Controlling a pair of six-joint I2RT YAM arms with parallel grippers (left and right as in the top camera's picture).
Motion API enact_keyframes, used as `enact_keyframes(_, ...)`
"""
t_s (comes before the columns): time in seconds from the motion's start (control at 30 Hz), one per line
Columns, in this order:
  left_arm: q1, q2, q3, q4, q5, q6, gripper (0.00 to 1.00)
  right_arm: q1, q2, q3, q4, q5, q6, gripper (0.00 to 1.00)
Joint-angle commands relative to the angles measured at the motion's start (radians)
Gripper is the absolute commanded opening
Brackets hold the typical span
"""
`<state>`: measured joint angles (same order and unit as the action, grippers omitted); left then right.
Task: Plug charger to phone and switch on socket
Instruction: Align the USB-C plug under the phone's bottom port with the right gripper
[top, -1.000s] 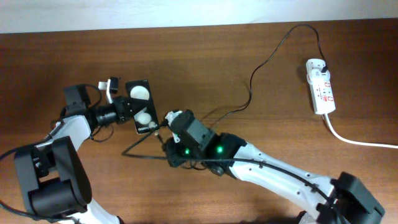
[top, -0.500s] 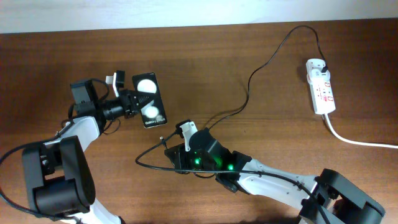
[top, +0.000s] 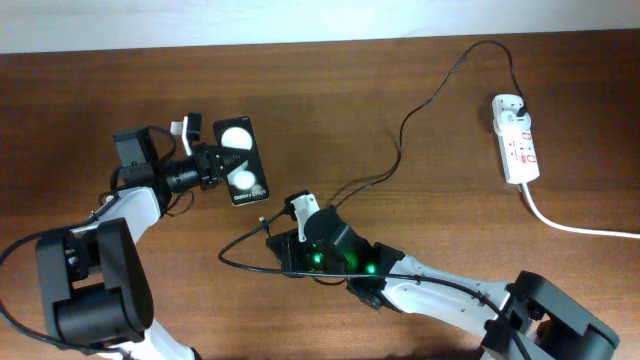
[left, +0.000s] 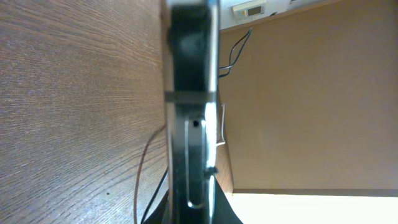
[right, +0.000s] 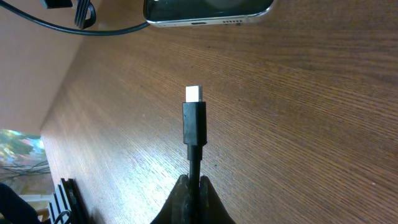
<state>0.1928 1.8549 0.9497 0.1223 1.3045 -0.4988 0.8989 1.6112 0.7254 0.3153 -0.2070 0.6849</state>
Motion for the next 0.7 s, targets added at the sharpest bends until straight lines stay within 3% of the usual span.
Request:
enact_keyframes(0.0, -0.001, -0.023, -0.002, 0.017, 0.024, -0.001, 0.00, -0.003, -0.001, -0.003, 0.004, 0.009, 0.005, 0.04)
enact_keyframes(0.43, -0.001, -0.023, -0.002, 0.021, 0.039, -0.013, 0.00, -0.003, 0.000, -0.003, 0.068, 0.050, 0.039, 0.04)
enact_keyframes(0.53, -0.001, -0.023, -0.002, 0.027, 0.039, -0.039, 0.00, -0.003, 0.001, -0.003, 0.071, 0.137, 0.153, 0.04)
enact_keyframes(0.67, -0.001, -0.023, -0.002, 0.028, 0.042, -0.074, 0.00, -0.003, 0.014, -0.003, 0.103, 0.140, 0.163, 0.04)
